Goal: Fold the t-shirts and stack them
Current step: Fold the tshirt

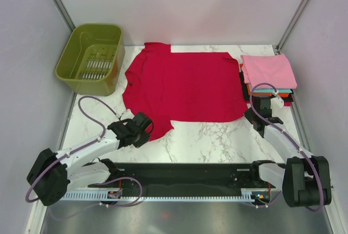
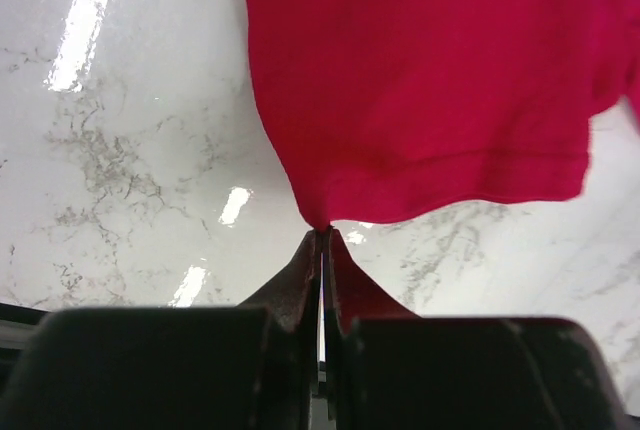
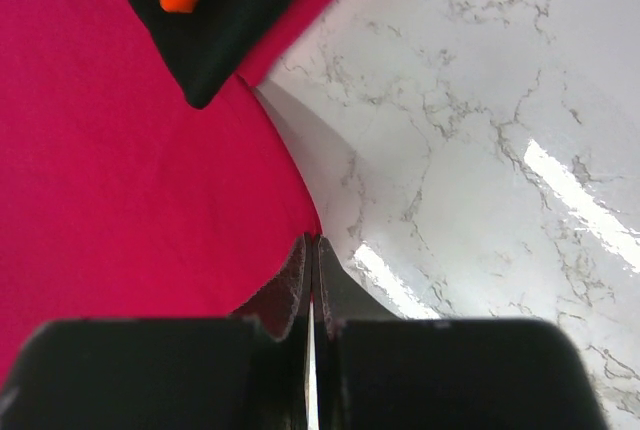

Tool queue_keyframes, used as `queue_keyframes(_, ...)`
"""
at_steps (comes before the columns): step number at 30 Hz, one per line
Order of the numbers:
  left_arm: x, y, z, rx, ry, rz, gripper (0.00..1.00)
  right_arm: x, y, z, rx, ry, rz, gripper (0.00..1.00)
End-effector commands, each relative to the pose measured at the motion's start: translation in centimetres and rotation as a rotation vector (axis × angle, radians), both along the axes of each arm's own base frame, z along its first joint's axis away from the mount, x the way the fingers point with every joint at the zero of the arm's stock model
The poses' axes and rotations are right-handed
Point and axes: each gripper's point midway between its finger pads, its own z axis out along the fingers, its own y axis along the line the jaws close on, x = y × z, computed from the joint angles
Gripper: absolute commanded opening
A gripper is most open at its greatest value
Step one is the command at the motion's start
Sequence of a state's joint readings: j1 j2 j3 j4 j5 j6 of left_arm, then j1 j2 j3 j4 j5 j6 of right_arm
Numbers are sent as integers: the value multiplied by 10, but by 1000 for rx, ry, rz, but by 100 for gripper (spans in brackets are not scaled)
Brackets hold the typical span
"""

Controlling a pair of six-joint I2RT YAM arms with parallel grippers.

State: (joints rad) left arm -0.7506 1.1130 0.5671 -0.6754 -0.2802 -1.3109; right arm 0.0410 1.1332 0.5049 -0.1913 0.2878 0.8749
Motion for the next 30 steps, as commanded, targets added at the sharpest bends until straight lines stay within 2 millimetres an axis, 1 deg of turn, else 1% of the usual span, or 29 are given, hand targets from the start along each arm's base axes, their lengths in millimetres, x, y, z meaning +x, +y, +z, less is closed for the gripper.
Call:
queue_keyframes(1, 17, 3, 30, -32, -127, 65, 2, 4, -2, 13, -9, -64, -1, 0)
queue_keyframes(2, 21, 2, 39, -37, -150, 68, 2, 5, 0, 14, -3, -68, 7, 0)
queue_keyframes(4, 22, 5, 46, -27, -164, 60, 2, 7, 3, 16, 1, -79, 21, 0)
queue_keyframes(5, 26, 4, 55, -31, -183, 62, 2, 9, 6, 17, 5, -84, 34, 0)
queue_keyframes(7, 28, 4, 60, -24, -190, 59, 2, 12, 9, 20, 2, -92, 52, 0)
queue_keyframes(10, 36, 5, 73, -19, -212, 64, 2, 17, 15, 26, -4, -110, 86, 0)
queue_keyframes(11, 43, 6, 83, -25, -235, 79, 2, 18, 17, 26, -6, -112, 92, 0)
queue_keyframes(12, 46, 7, 88, -21, -249, 78, 2, 20, 17, 29, -8, -119, 94, 0)
queue_keyframes(13, 50, 8, 94, -22, -260, 83, 2, 26, 18, 35, -19, -132, 108, 0)
queue_keyframes(14, 60, 12, 106, -28, -288, 108, 2, 29, 18, 37, -21, -130, 112, 0)
queue_keyframes(15, 65, 14, 109, -15, -293, 112, 2, 30, 19, 37, -19, -120, 117, 0)
queue_keyframes(16, 76, 17, 123, -24, -317, 136, 2, 37, 20, 41, -19, -121, 120, 0)
queue_keyframes(17, 82, 16, 128, -27, -320, 139, 2, 40, 20, 42, -20, -115, 121, 0)
queue_keyframes(18, 87, 17, 133, -19, -324, 131, 2, 40, 20, 37, -21, -88, 118, 0)
queue_keyframes(19, 93, 17, 133, -7, -310, 134, 2, 47, 19, 44, -26, -100, 112, 0)
queue_keyframes(20, 104, 16, 148, -24, -335, 151, 2, 50, 19, 45, -26, -98, 108, 0)
queue_keyframes(21, 111, 16, 154, -23, -343, 153, 2, 52, 19, 42, -26, -84, 108, 0)
queue_keyframes(22, 117, 15, 153, -13, -333, 156, 2, 58, 20, 48, -23, -97, 107, 0)
queue_keyframes(23, 128, 15, 170, -30, -364, 174, 2, 61, 20, 49, -21, -97, 101, 0)
queue_keyframes(24, 134, 15, 173, -26, -367, 177, 2, 67, 20, 51, -20, -92, 96, 0)
queue_keyframes(25, 146, 16, 182, -29, -379, 193, 2, 71, 20, 53, -21, -92, 94, 0)
queue_keyframes(26, 152, 17, 185, -25, -381, 200, 2, 79, 21, 55, -16, -91, 87, 0)
queue_keyframes(27, 158, 18, 188, -22, -386, 207, 2, 83, 20, 56, -15, -89, 81, 0)
queue_keyframes(28, 170, 19, 192, -16, -391, 225, 2, 87, 20, 57, -15, -88, 77, 0)
queue_keyframes(30, 181, 21, 196, -6, -400, 243, 2, 99, 20, 59, -12, -78, 62, 0)
